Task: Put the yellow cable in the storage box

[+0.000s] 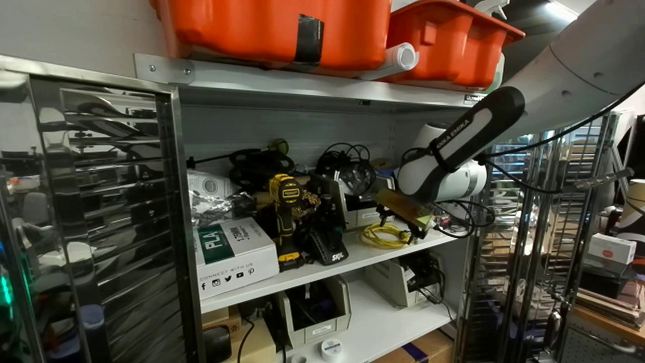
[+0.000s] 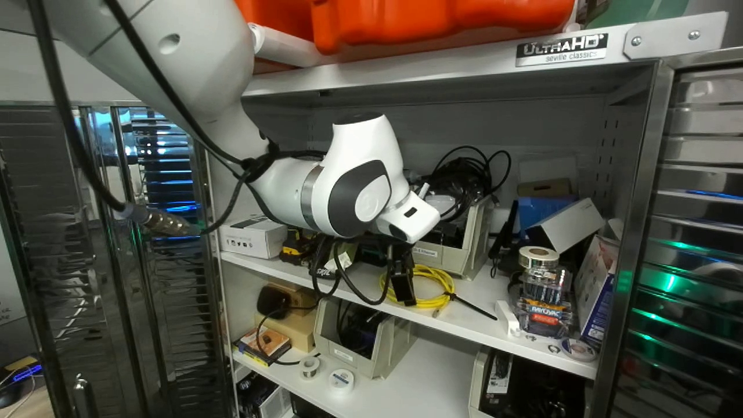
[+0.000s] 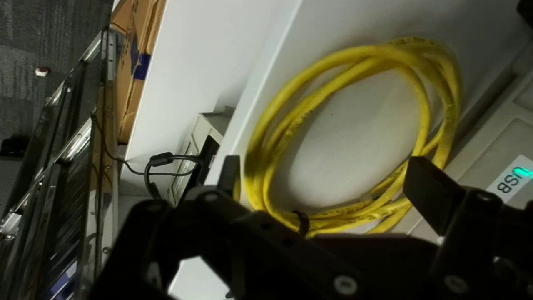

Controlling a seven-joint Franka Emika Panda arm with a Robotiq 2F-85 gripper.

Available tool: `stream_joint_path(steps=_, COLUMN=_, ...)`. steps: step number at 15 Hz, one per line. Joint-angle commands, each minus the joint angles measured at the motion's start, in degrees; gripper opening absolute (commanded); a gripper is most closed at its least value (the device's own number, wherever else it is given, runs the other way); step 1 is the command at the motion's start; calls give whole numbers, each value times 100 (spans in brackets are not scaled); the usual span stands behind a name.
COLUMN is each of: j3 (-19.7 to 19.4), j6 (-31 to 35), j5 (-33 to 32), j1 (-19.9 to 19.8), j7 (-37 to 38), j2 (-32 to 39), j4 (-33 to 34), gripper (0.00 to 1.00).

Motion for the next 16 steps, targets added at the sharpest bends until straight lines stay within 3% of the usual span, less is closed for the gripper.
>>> stream_joint_path(steps=1, j3=-36, j6=-85, j5=297, j1=155, j7=26, j2=304, j4=553, gripper=100)
stream_joint_path(steps=6, j3=47, j6=-597, j5=491, j1=220, j7=-82, j2=336, j4=689, gripper=100)
stream_joint_path(steps=10, j3=-108, j6=-1082, j5=221, j1=378, j7=141, j2=111, j4=629, gripper=100)
stream_joint_path(steps=16, j3=-783, j6=-671, j5=-1285, j1=883, j7=1356, j2=-44, j4=595, gripper=100)
